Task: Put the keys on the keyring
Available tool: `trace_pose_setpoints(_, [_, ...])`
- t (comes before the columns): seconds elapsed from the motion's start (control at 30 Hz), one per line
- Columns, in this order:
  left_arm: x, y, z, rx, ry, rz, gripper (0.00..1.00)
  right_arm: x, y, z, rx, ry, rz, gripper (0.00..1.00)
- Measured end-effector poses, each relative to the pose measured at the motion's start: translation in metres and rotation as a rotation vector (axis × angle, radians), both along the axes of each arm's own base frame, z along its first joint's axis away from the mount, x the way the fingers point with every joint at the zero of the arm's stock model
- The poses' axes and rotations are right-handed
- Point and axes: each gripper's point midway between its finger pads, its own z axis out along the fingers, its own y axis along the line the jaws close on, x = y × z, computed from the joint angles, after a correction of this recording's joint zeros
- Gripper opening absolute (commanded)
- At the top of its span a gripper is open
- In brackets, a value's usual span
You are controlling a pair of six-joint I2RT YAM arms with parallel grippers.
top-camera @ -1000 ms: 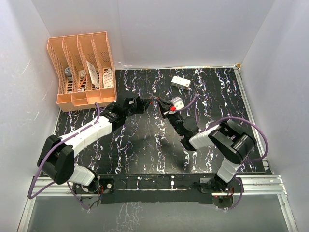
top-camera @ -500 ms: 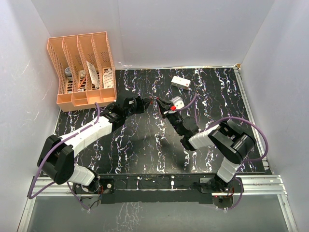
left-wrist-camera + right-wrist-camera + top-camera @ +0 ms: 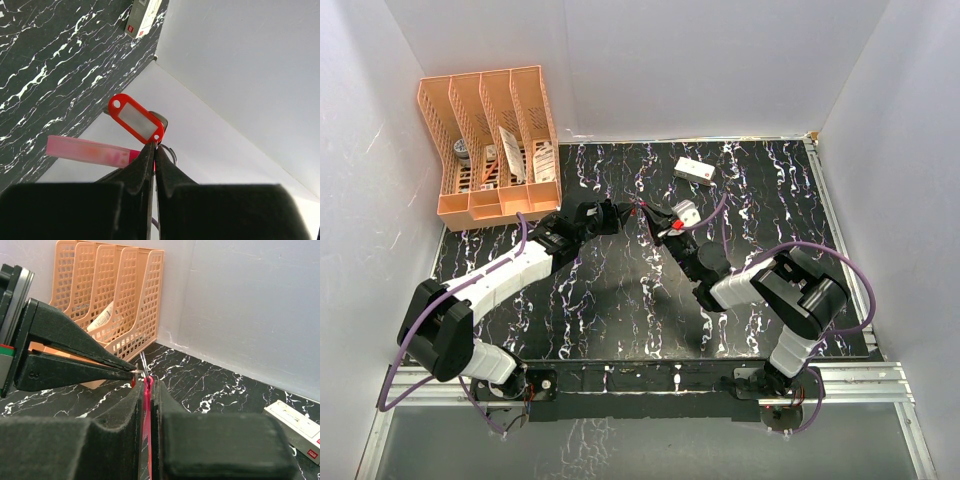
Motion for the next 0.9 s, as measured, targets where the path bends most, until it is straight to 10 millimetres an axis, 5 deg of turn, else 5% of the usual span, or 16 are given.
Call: trace_pose_setpoints(0.9, [-0.0009,-0.0014,-0.0004,-0.005,0.0,-0.008,0.0,-0.003,0.0079,0.0014,0.0,-0.005,0.023,0.0])
